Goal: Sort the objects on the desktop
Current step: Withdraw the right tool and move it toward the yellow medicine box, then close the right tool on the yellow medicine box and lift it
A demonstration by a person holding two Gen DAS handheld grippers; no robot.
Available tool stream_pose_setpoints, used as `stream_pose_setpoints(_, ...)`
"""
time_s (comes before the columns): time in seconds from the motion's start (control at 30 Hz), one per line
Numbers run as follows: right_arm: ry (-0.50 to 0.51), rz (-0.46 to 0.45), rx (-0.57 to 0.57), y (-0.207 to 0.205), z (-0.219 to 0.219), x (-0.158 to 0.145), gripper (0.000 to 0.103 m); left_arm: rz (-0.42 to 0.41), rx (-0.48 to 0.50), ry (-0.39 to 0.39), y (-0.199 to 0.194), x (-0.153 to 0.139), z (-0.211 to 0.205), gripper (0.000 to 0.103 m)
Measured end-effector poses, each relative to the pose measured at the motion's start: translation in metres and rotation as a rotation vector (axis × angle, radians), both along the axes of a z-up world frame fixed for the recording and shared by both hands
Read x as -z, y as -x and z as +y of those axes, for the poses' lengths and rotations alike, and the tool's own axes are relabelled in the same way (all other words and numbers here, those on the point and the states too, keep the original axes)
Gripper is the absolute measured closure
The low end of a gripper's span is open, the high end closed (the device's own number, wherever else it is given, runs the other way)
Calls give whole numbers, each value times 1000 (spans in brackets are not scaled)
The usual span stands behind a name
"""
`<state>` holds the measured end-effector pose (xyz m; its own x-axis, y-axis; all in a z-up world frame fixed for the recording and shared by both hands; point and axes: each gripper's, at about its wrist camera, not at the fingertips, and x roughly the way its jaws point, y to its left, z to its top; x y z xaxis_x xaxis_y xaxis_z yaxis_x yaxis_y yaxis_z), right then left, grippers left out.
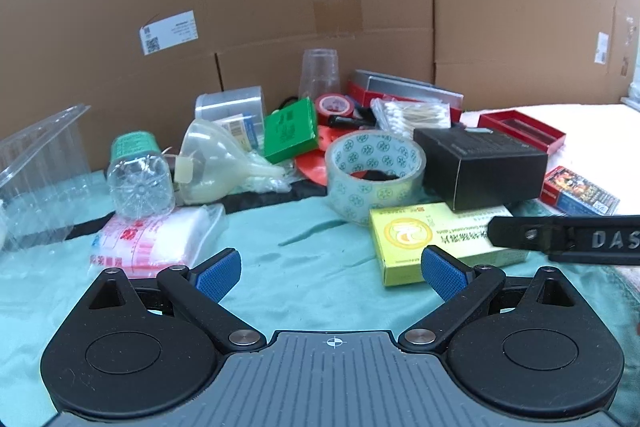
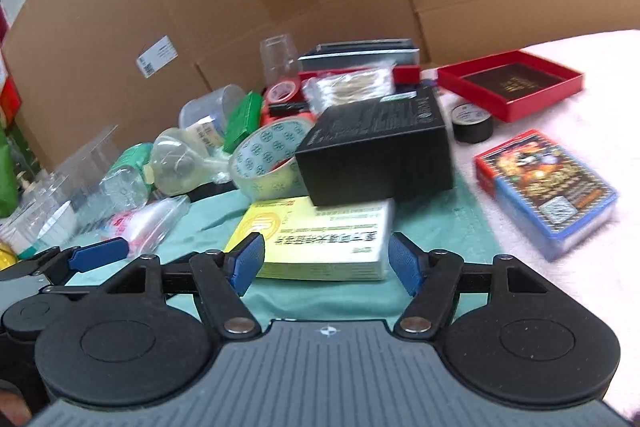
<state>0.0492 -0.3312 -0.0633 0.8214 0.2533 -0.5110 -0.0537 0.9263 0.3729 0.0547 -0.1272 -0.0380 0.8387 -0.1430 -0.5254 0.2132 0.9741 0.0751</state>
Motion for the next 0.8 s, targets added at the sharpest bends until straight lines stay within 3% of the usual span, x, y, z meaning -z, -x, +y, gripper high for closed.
stream_pose_setpoints(0.2, -31, 11, 57, 1, -13, 0, 37, -41, 85, 22, -9, 4, -3, 5)
stream_pose_setpoints(0.43, -52, 32, 39, -10, -5, 3, 41, 34, 222, 61, -26, 16, -16, 14)
stream_pose_setpoints(0.8, -111, 82, 65, -26, -3, 14, 41, 67, 268, 102, -43, 25, -16, 15)
